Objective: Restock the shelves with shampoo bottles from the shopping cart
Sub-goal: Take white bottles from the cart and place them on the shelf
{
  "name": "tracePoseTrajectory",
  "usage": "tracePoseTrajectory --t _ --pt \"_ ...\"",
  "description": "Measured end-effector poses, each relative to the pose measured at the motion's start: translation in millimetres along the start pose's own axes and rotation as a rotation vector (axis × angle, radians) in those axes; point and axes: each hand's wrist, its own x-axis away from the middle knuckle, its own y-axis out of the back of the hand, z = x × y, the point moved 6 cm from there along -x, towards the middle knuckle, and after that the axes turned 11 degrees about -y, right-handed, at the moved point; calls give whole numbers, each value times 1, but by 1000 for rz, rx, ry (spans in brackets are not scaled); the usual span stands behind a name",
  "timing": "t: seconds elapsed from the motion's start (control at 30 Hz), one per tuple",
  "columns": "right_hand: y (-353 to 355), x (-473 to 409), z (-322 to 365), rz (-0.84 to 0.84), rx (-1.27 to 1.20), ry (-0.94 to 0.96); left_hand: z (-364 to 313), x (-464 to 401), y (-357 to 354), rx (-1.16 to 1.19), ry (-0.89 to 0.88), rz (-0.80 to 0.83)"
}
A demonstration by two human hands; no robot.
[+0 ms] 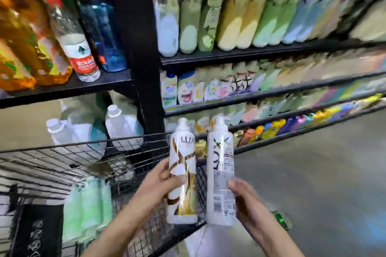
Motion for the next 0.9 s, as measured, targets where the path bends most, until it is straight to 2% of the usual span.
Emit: tracePoseTrajectory --t 0.1,0.23,0.47,0.7,0.9 --pt "43 21 41 12 -24 146 -24 -25 -65 -14 -87 59" --pt "115 52 94 24 -44 276 -34 -55 -154 13 -116 101" --pt "228 92 166 -31 21 377 -42 -89 -284 24 -168 126" --pt "279 71 226 70 -10 395 -76 -135 -344 -40 -227 141" --pt "304 22 314 116 32 432 -129 -219 -371 -56 -342 150"
